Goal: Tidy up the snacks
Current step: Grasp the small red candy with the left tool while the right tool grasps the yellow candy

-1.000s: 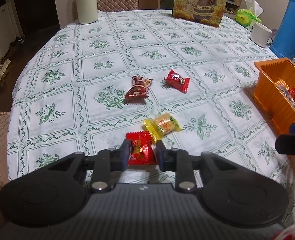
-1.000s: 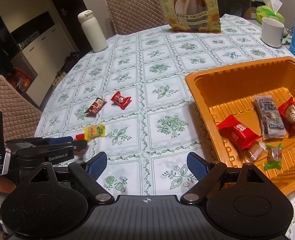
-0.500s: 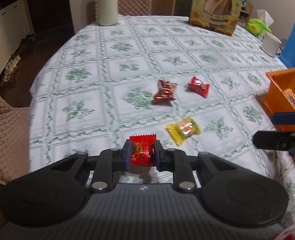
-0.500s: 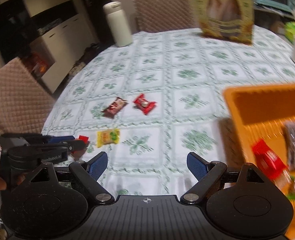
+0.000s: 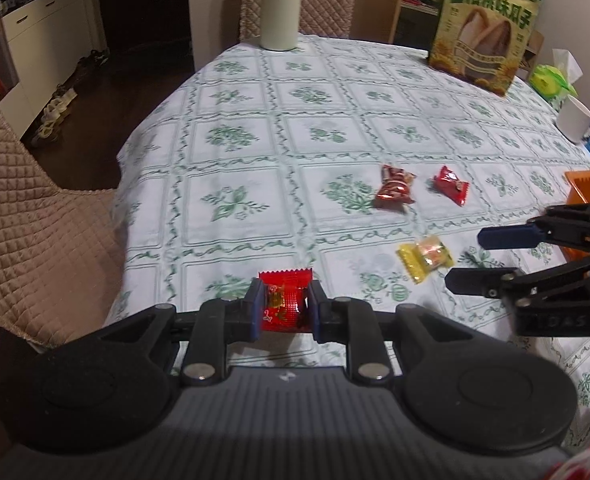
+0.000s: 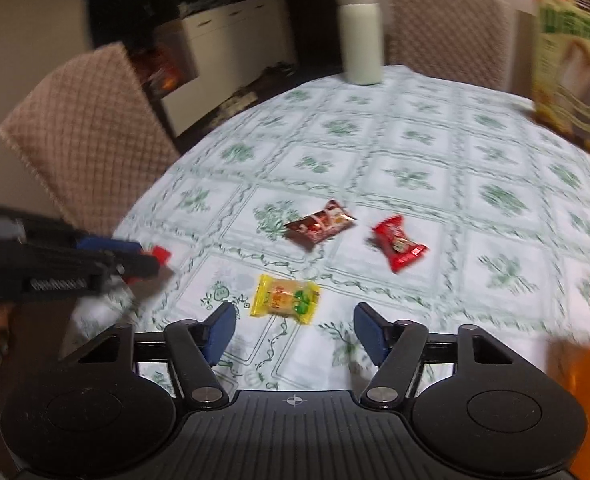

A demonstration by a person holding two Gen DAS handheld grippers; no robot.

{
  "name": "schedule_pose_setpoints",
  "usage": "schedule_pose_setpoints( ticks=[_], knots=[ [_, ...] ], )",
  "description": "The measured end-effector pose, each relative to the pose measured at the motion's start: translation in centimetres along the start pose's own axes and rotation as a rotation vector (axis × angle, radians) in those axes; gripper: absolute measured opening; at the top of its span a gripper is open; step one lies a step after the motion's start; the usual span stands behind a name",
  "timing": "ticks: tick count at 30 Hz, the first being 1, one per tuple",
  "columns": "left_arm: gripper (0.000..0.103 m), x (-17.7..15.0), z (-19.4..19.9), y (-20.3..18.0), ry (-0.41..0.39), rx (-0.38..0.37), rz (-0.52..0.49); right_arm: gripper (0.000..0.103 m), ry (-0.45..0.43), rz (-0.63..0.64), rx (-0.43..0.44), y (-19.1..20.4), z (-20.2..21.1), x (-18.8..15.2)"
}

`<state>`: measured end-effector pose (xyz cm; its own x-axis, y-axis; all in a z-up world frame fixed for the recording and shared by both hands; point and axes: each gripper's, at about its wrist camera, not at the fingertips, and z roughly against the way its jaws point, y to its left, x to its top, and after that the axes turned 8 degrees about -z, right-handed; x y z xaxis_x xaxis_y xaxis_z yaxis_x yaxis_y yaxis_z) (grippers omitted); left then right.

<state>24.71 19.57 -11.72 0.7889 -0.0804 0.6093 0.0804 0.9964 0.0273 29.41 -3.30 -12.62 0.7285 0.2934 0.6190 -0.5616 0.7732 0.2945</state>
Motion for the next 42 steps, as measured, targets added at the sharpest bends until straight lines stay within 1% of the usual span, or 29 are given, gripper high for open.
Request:
schedule_pose_setpoints(
  ticks=[3,6,8,12,17,19,21,24,33,37,42],
  knots=[
    [0.02,-0.1,0.2,0.5,0.0,-0.001,0.017,0.053,0.027,0.085,-0.039,0.0,-1.3,0.0],
    [0.02,-0.2,0.2,0.8,0.0,0.001,0.021,0.052,0.032,0.122,-0.05,-0.3,-1.9,0.0],
    [0.02,-0.1,0.1,1.0,0.001,0.0,0.027,0.052,0.03,0.134,-0.042,-0.4,-2.2,0.1],
    [0.02,0.0,-0.1,1.2,0.002,-0.001,0.03,0.052,0.025,0.186,-0.055,0.4,-3.2,0.3],
    [0.02,0.2,-0.1,1.5,0.0,-0.001,0.036,0.051,0.022,0.177,-0.043,1.1,-4.2,1.1],
    [0.02,0.1,0.0,1.7,0.0,0.001,0.038,0.045,0.02,0.175,-0.039,1.4,-4.4,1.3],
    [0.02,0.1,0.0,1.9,0.0,0.002,0.044,0.036,0.023,0.175,-0.034,1.9,-4.6,1.4],
    [0.02,0.1,0.1,2.1,-0.003,0.004,0.046,0.029,0.027,0.172,-0.041,2.4,-4.6,1.5],
    [0.02,-0.1,0.8,2.1,-0.014,0.002,0.047,0.023,0.027,0.097,-0.078,2.6,-4.3,1.3],
    [0.02,-0.2,1.3,1.9,-0.023,-0.001,0.044,0.022,0.022,0.041,-0.068,2.6,-3.6,1.1],
    [0.02,-0.1,2.2,1.3,-0.039,-0.011,0.037,0.022,-0.003,0.012,-0.065,2.9,-1.8,0.6]
  ],
)
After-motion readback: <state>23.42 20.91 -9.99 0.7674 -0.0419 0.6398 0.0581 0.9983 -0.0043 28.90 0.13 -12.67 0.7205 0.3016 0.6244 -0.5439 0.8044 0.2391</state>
